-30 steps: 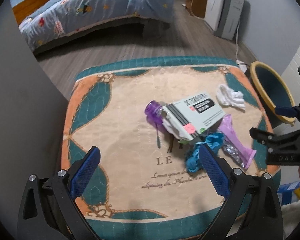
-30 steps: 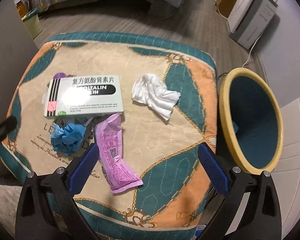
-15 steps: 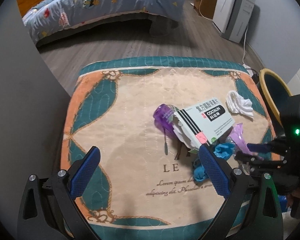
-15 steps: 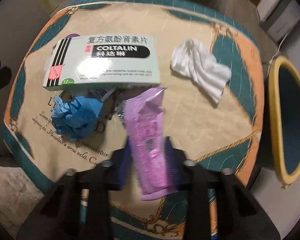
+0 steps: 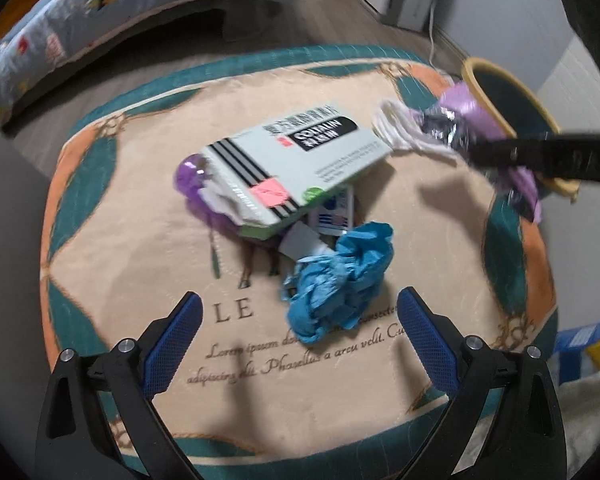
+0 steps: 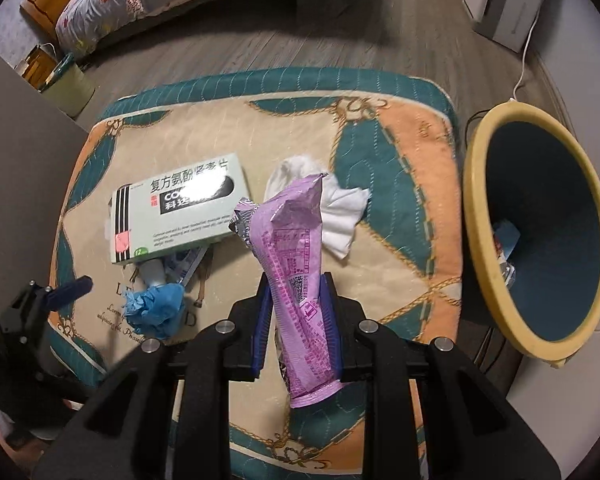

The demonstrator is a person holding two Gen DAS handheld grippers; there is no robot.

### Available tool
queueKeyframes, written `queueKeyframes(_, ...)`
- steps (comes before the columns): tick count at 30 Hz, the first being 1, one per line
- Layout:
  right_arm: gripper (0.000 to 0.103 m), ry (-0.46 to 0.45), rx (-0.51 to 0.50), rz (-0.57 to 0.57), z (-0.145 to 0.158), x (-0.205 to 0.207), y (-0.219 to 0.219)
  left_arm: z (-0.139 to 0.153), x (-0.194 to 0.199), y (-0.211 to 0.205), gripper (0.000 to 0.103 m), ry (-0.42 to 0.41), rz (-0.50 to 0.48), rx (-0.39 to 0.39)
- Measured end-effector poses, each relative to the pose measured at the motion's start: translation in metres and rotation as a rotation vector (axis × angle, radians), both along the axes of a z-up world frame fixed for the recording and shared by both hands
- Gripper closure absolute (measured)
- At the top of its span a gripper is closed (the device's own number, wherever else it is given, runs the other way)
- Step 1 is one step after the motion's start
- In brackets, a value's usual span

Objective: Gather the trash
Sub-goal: 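Grasp the pink wrapper with the right tool while the left tool grasps the blue gloves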

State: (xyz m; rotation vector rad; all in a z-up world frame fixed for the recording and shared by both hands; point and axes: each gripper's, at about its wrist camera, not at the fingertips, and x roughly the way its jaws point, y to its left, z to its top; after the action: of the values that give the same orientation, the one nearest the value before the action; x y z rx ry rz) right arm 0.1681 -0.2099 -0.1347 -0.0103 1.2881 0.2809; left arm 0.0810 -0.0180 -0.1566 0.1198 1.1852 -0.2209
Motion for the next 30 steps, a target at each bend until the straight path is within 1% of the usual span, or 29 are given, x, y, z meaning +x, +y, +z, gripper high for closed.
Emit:
queueKeyframes(2, 0.08, -0.006, -0.006, 0.0, 0.001, 0.001, -0.004, -0.004, 0.002, -0.005, 0.008, -0.002, -0.017, 0.015)
queueKeyframes(4, 0.08, -0.008, -0.008, -0.008, 0.001, 0.0, -0.008, -0.005, 0.005, -0.009, 0.01, -0.003, -0.028, 0.012)
queueKeyframes(7, 0.08, -0.009, -0.018, -0.007, 0.0, 0.003, -0.012, -0.01, 0.01, -0.012, 0.029, 0.019, -0.041, -0.024)
queueKeyframes(10, 0.08, -0.012, -0.017, -0.003, 0.0, 0.005, -0.013, -0.014, 0.012, -0.015, 0.037, 0.037, -0.055, -0.016)
queueKeyframes(11, 0.08, -0.014, -0.017, -0.002, 0.0, 0.005, -0.014, -0.015, 0.012, -0.017, 0.038, 0.036, -0.064, -0.007)
queueKeyframes(15, 0.08, -0.018, -0.016, 0.004, 0.002, 0.006, -0.014, -0.018, 0.013, -0.021, 0.038, 0.037, -0.078, 0.002)
queueKeyframes(16, 0.08, -0.02, -0.019, 0.008, 0.002, 0.006, -0.014, -0.018, 0.013, -0.021, 0.041, 0.036, -0.081, 0.007)
queueKeyframes(17, 0.08, -0.021, -0.021, 0.011, 0.002, 0.006, -0.013, -0.018, 0.013, -0.022, 0.047, 0.035, -0.085, 0.01)
queueKeyframes(19, 0.08, -0.023, -0.024, 0.016, 0.003, 0.005, -0.013, -0.017, 0.013, -0.022, 0.055, 0.03, -0.092, 0.015)
queueKeyframes(22, 0.08, -0.025, -0.022, 0.016, 0.004, 0.005, -0.013, -0.015, 0.012, -0.026, 0.058, 0.011, -0.098, 0.029)
queueKeyframes(25, 0.08, -0.032, -0.015, 0.014, 0.008, 0.005, -0.013, -0.01, 0.013, -0.025, 0.059, -0.002, -0.094, 0.019)
queueKeyframes(30, 0.08, -0.053, 0.009, 0.004, 0.02, 0.005, -0.016, 0.011, 0.012, -0.024, 0.059, -0.053, -0.084, -0.01)
